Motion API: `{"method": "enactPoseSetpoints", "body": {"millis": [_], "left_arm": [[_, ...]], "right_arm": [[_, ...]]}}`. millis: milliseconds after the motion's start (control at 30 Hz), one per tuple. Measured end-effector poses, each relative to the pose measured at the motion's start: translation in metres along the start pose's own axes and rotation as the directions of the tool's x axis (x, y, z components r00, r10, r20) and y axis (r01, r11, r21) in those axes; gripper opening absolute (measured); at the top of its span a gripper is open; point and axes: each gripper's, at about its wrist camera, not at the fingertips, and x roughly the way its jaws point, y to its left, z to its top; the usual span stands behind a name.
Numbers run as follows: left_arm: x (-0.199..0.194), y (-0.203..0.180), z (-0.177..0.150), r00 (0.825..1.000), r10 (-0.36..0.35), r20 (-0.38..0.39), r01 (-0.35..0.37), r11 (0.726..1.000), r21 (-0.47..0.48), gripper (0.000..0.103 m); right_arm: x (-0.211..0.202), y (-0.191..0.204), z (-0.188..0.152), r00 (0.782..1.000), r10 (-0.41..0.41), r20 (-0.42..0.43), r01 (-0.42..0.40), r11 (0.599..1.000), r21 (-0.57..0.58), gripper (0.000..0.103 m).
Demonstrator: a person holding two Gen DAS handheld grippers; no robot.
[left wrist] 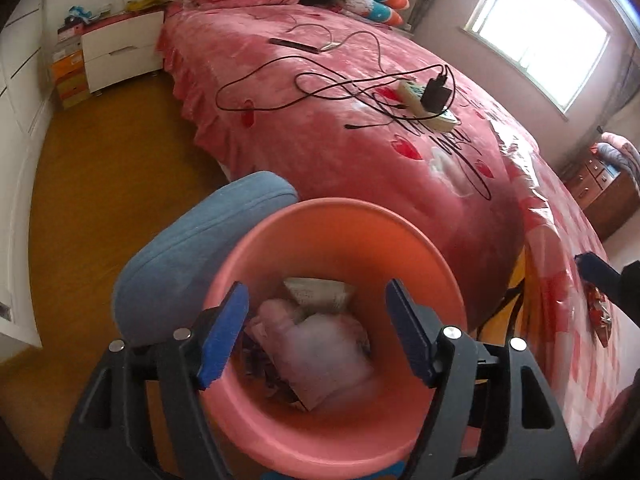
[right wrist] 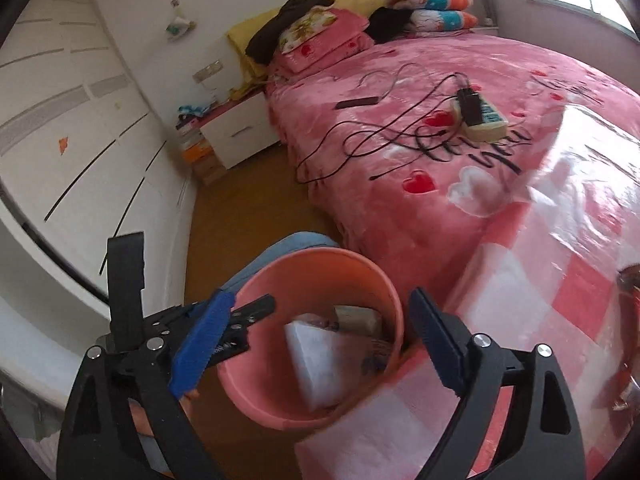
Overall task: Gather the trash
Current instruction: 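Release the Magicday bag with the left gripper while the right releases the grey bag into the bucket, then move both tools back over the table toward the red snack bag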
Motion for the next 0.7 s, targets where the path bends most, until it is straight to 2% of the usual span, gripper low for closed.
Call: {"method": "enactPoseSetpoints", "body": {"millis": [333,700], "left_arm": [[-0.007,-0.025,0.002,0.999,-0.023,0.032,0.022,0.999,0.05,0.075],[-0.021,-0.092,-0.001,0.995,-0.092,0.03,0.086,0.982,0.165,0.075]], "right_arm": [[-0.044,-0.032,-0.025,0.986,-0.137,0.096,0.138,0.99,-0.002,0.091],[-0.083,-0.063,-0.056,0.963,-0.217,0.159,0.218,0.976,0.014,0.091]]}}
